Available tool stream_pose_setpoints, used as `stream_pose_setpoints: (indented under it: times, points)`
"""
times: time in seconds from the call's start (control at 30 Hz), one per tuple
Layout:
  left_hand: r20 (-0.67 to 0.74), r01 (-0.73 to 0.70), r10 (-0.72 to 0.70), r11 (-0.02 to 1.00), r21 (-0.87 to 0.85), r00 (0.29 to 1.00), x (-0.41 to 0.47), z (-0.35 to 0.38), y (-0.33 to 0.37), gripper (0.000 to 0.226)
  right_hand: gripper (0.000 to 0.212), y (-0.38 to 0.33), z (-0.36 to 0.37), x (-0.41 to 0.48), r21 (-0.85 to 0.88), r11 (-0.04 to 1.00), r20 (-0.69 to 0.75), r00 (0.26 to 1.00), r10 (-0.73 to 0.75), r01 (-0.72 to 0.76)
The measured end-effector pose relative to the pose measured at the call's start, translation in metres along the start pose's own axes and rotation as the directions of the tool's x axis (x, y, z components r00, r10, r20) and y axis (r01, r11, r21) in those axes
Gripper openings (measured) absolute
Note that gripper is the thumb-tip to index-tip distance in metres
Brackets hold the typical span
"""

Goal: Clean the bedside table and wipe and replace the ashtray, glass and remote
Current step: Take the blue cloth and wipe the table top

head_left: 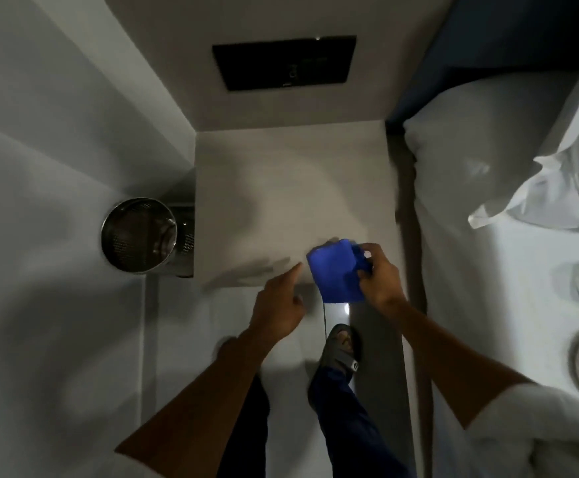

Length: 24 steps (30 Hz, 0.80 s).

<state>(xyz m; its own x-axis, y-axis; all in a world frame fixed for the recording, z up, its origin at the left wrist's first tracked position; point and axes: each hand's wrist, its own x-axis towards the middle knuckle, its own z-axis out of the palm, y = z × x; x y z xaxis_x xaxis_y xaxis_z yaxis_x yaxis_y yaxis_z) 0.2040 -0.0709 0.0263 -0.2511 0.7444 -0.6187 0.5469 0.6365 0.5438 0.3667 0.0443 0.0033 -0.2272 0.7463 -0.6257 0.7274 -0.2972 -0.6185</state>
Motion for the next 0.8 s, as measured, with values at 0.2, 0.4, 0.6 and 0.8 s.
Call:
stream_pose_setpoints:
  times: [0.2, 0.4, 0.6, 0.8]
  points:
    - [-0.091, -0.152, 0.215, 0.879, 0.453, 0.972, 0.05, -0.02, -0.055, 0.057, 0.05, 0.022, -0.004, 0.029, -0.438, 0.89, -0.235, 0.939, -0.25, 0.127]
    - [-0.148, -0.077, 0.206, 0.794, 0.603, 0.967, 0.076, -0.033, -0.123, 0.059, 0.064, 0.062, 0.065, 0.023, -0.805, 0.523, 0.065, 0.918, -0.392, 0.28]
    - [-0.149, -0.081, 0.224, 0.771, 0.632, 0.963, 0.091, -0.047, -0.186, 0.064, 0.064, 0.075, 0.059, 0.037, -0.734, 0.679, -0.211, 0.944, -0.254, 0.019]
    - [-0.183, -0.108, 0.279, 0.774, 0.624, 0.943, 0.096, -0.04, -0.191, 0.061, 0.063, 0.046, 0.114, 0.036, -0.765, 0.641, -0.168, 0.939, -0.3, 0.068]
